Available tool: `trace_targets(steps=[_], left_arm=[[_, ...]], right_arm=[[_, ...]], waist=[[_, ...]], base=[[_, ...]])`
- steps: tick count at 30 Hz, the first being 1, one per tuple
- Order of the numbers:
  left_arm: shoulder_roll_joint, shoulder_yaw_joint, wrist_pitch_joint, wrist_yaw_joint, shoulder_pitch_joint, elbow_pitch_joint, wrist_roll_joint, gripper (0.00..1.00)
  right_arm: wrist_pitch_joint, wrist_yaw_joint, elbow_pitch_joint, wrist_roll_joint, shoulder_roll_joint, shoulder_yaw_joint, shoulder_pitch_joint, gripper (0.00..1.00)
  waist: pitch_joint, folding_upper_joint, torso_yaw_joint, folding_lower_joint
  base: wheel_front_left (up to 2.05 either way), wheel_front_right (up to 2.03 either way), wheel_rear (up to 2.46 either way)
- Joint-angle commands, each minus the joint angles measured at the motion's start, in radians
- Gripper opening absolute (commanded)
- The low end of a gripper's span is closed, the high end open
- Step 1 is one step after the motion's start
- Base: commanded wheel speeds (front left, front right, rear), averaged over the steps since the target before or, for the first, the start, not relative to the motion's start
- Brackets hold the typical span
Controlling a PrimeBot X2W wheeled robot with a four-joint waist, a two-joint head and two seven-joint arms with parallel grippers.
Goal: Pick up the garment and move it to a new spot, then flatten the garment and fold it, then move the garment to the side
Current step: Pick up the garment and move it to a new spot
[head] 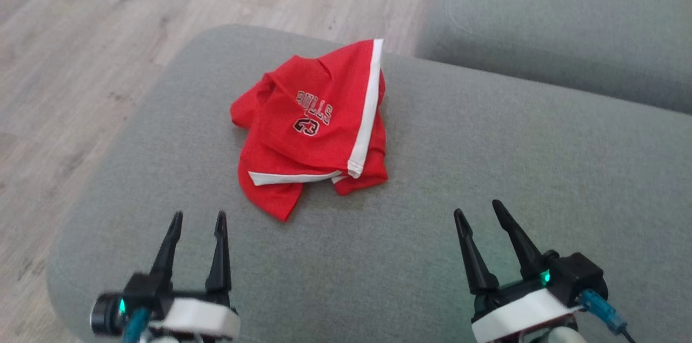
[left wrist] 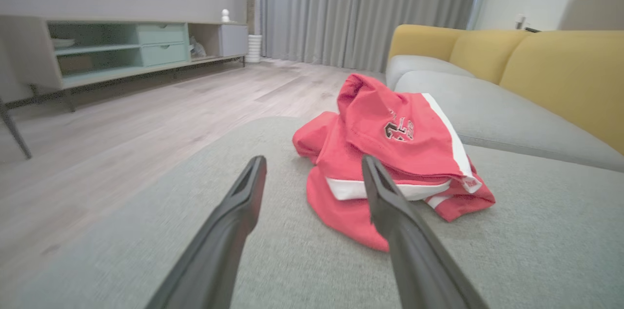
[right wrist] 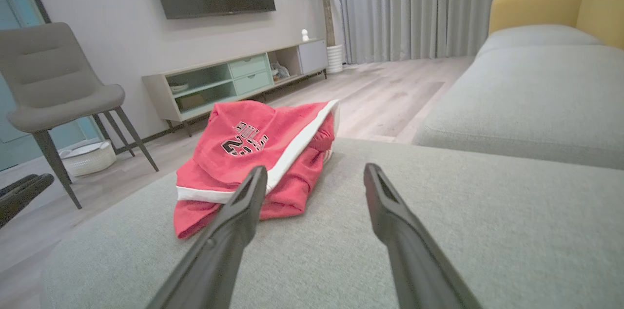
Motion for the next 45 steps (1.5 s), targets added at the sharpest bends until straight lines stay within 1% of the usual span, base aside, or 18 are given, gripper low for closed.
trace_targets(steps=[1,4,6,7,11,13,16,19,21,22,24,28,31,32,33,34,40,45], left_arm=[[0.027,0.024,-0.010,-0.011,-0.103,-0.025,0.013,1.00],[0.078,0.010,0.006,-0.028,-0.209,-0.002,0.042,1.00],[0.097,0.000,0.043,-0.046,-0.286,0.023,0.035,1.00],[0.097,0.000,0.043,-0.046,-0.286,0.023,0.035,1.00],[0.138,-0.035,0.151,-0.072,-0.428,0.107,0.014,1.00],[0.151,-0.047,0.202,-0.078,-0.487,0.154,-0.016,1.00],[0.175,-0.053,0.254,-0.082,-0.562,0.216,-0.059,1.00],[0.194,-0.083,0.305,-0.084,-0.612,0.268,-0.109,1.00],[0.211,-0.117,0.320,-0.084,-0.634,0.287,-0.146,1.00],[0.225,-0.138,0.322,-0.085,-0.651,0.301,-0.188,1.00],[0.240,-0.157,0.321,-0.085,-0.665,0.316,-0.216,1.00],[0.256,-0.174,0.329,-0.085,-0.687,0.368,-0.266,1.00],[0.263,-0.174,0.316,-0.085,-0.701,0.411,-0.276,1.00],[0.264,-0.178,0.310,-0.085,-0.705,0.420,-0.278,0.64],[0.263,-0.186,0.298,-0.085,-0.709,0.421,-0.280,0.24],[0.263,-0.192,0.282,-0.085,-0.712,0.420,-0.284,0.00],[0.269,-0.229,0.160,-0.085,-0.729,0.338,-0.314,0.00],[0.297,-0.244,0.064,-0.084,-0.742,0.178,-0.317,0.00]], right_arm=[[-0.011,-0.001,-0.035,-0.009,-0.008,0.020,-0.048,1.00],[-0.011,-0.001,-0.034,-0.015,-0.008,0.011,-0.066,1.00],[-0.011,-0.001,-0.035,-0.020,-0.008,0.004,-0.080,1.00],[-0.011,-0.001,-0.035,-0.020,-0.008,0.004,-0.080,1.00],[-0.011,-0.001,-0.036,-0.027,-0.008,-0.006,-0.110,1.00],[-0.011,-0.001,-0.036,-0.022,-0.008,-0.004,-0.125,1.00],[-0.011,-0.001,-0.034,0.036,-0.008,-0.005,-0.143,1.00],[-0.011,-0.001,-0.031,0.041,-0.008,-0.007,-0.160,1.00],[-0.011,-0.001,-0.028,0.036,-0.008,-0.008,-0.169,1.00],[-0.011,-0.001,-0.029,0.032,-0.008,-0.009,-0.176,1.00],[-0.011,-0.001,-0.030,0.031,-0.008,-0.008,-0.182,1.00],[-0.011,-0.001,-0.030,0.025,-0.008,0.001,-0.190,1.00],[-0.011,-0.001,-0.026,0.023,-0.008,0.007,-0.192,1.00],[-0.011,-0.001,-0.025,0.022,-0.008,0.008,-0.192,1.00],[-0.011,-0.001,-0.024,0.022,-0.008,0.007,-0.192,1.00],[-0.011,-0.001,-0.023,0.022,-0.008,0.006,-0.191,1.00],[-0.011,-0.001,-0.013,0.031,-0.008,0.014,-0.181,1.00],[-0.011,-0.001,-0.012,0.045,-0.008,0.010,-0.161,1.00]], waist=[[0.025,-0.0001,-0.020,0.0001],[0.063,-0.0001,-0.048,0.0001],[0.090,-0.0001,-0.066,0.0001],[0.090,-0.0001,-0.066,0.0001],[0.140,-0.0001,-0.103,0.0001],[0.162,-0.0001,-0.122,0.0001],[0.190,-0.0001,-0.148,0.0001],[0.215,-0.0001,-0.171,0.0001],[0.229,-0.0001,-0.184,0.0001],[0.240,-0.0001,-0.195,0.0001],[0.248,-0.0001,-0.204,0.0001],[0.256,-0.0001,-0.221,0.0001],[0.252,-0.0001,-0.233,0.0001],[0.250,-0.0001,-0.237,0.0001],[0.248,-0.0001,-0.240,0.0001],[0.244,-0.0001,-0.244,0.0001],[0.195,-0.0001,-0.267,0.0001],[0.132,-0.0001,-0.299,0.0001]], base=[[0.00,0.00,0.00],[0.00,0.00,0.00],[0.00,0.00,0.00],[0.00,0.00,0.00],[0.00,0.00,0.00],[0.00,0.00,0.00],[0.00,0.00,0.00],[0.00,0.00,0.00],[0.00,0.00,0.00],[0.00,0.00,0.00],[0.00,0.00,0.00],[0.00,0.00,0.00],[0.00,0.00,0.00],[0.00,0.00,0.00],[0.00,0.00,0.00],[0.00,0.00,0.00],[0.00,0.00,0.00],[0.00,0.00,0.00]])
